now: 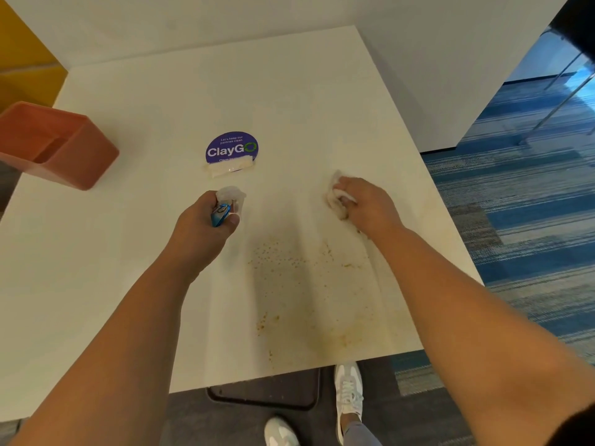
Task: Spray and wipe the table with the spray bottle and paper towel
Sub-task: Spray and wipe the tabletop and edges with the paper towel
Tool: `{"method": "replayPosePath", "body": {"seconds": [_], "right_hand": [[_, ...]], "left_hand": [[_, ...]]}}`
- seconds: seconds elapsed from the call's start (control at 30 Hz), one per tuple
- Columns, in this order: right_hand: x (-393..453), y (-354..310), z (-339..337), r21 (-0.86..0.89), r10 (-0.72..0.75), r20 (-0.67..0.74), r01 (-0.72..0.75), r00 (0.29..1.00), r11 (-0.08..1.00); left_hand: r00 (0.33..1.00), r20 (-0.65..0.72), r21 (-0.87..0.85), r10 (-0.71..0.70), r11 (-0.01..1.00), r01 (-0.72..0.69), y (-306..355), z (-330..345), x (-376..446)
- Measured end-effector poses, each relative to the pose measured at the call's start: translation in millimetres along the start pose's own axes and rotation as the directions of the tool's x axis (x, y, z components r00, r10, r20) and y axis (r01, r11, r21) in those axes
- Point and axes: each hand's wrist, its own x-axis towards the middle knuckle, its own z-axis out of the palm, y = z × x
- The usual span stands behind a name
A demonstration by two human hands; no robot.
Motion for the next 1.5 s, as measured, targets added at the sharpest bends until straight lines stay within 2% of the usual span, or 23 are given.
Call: {"method": "replayPosePath", "body": {"seconds": [0.03,0.1,0.2,0.27,0.3,0.37,0.43,0.5,0.53,0.57,0.63,0.7,0.77,0.87,0.93,1.0,1.03,1.1,1.17,1.27,1.43,1.5], "right_hand": [[5.3,4.2,6.2,-0.100,-0.070,0.025,0.072,0.997,0.992],[8.5,2.5,22.8,-0.135,-0.139,0.110,0.153,0.984,0.979],[-13.3,-22.9,38.5,-0.072,-0.255,0.201,0.273,0.946,0.959],[-35.6,-36.4,41.7,0.027,-0.377,0.294,0.386,0.878,0.922],[-44.6,-40.0,39.8,0.095,-0.389,0.328,0.379,0.861,0.920],[-47.7,-40.3,32.9,0.214,-0.266,0.339,0.201,0.902,0.956],[-37.4,-41.1,21.1,0.201,-0.134,0.238,0.086,0.962,0.976],[-19.3,-28.1,15.4,0.127,-0.068,0.123,0.052,0.990,0.991],[-10.2,-26.0,15.0,0.022,-0.075,0.088,0.074,0.993,0.997],[-5.7,-26.2,18.3,-0.108,-0.117,0.113,0.129,0.987,0.986],[3.0,-24.3,33.9,-0.204,-0.146,0.212,0.190,0.966,0.960],[-0.8,-27.5,52.0,-0.194,-0.240,0.256,0.293,0.936,0.936],[-19.3,-50.0,59.1,-0.081,-0.311,0.369,0.364,0.876,0.928],[-52.0,-65.0,61.3,0.087,-0.307,0.493,0.305,0.814,0.948],[-56.0,-58.2,56.1,0.161,-0.224,0.484,0.165,0.846,0.973],[-46.2,-53.9,47.2,0.228,-0.179,0.348,0.102,0.920,0.968],[-37.7,-51.3,44.4,0.213,-0.182,0.245,0.130,0.952,0.968],[-20.7,-49.3,42.2,0.079,-0.281,0.122,0.273,0.952,0.959],[-10.7,-50.3,48.2,-0.042,-0.336,0.194,0.350,0.922,0.936],[-4.2,-52.9,64.3,-0.083,-0.357,0.249,0.387,0.900,0.918],[-44.8,-83.3,65.3,0.061,-0.499,0.284,0.504,0.819,0.861],[-62.4,-84.6,61.4,0.159,-0.443,0.410,0.416,0.797,0.895]], "left_hand": [[1.000,-0.004,0.003,0.001,1.000,-0.001,-2.3,-0.2,-0.8],[1.000,-0.017,0.004,0.013,1.000,-0.013,-7.1,-0.8,-1.7],[0.999,-0.031,-0.008,0.013,1.000,-0.013,-11.3,-2.2,-4.0],[0.999,-0.029,-0.020,0.016,1.000,-0.017,-11.7,-3.9,-6.8],[0.999,-0.026,-0.022,0.021,1.000,-0.022,-12.0,-5.5,-8.1],[0.999,-0.029,-0.013,0.026,1.000,-0.027,-14.0,-8.7,-8.4],[0.999,-0.042,-0.003,0.032,0.999,-0.032,-17.1,-12.9,-8.6],[0.998,-0.049,0.013,0.040,0.999,-0.040,-19.7,-15.9,-9.9],[0.998,-0.049,0.017,0.039,0.999,-0.038,-21.7,-16.9,-10.4],[0.998,-0.048,0.013,0.034,0.999,-0.034,-24.0,-17.2,-11.5],[0.999,-0.043,-0.002,0.032,0.999,-0.032,-29.0,-17.3,-12.5],[0.999,-0.034,-0.016,0.031,0.999,-0.031,-34.0,-18.2,-13.6],[0.999,-0.025,-0.034,0.031,0.999,-0.032,-36.3,-19.9,-15.0],[0.999,-0.019,-0.061,0.032,0.998,-0.033,-37.7,-20.6,-18.1],[0.999,-0.006,-0.062,0.049,0.997,-0.049,-38.7,-21.0,-19.8],[0.998,0.000,-0.062,0.056,0.997,-0.056,-41.0,-21.1,-21.8],[0.999,-0.001,-0.063,0.054,0.997,-0.054,-43.0,-21.7,-23.1],[0.999,-0.013,-0.054,0.042,0.998,-0.042,-45.9,-22.9,-26.0],[0.999,-0.027,-0.049,0.036,0.998,-0.037,-50.8,-25.1,-28.4],[0.999,-0.034,-0.054,0.027,0.998,-0.029,-57.1,-27.1,-29.9],[0.999,-0.034,-0.078,-0.009,0.997,0.007,-63.2,-32.3,-33.1],[0.999,-0.035,-0.081,-0.019,0.997,0.016,-65.0,-34.7,-36.2]]}}
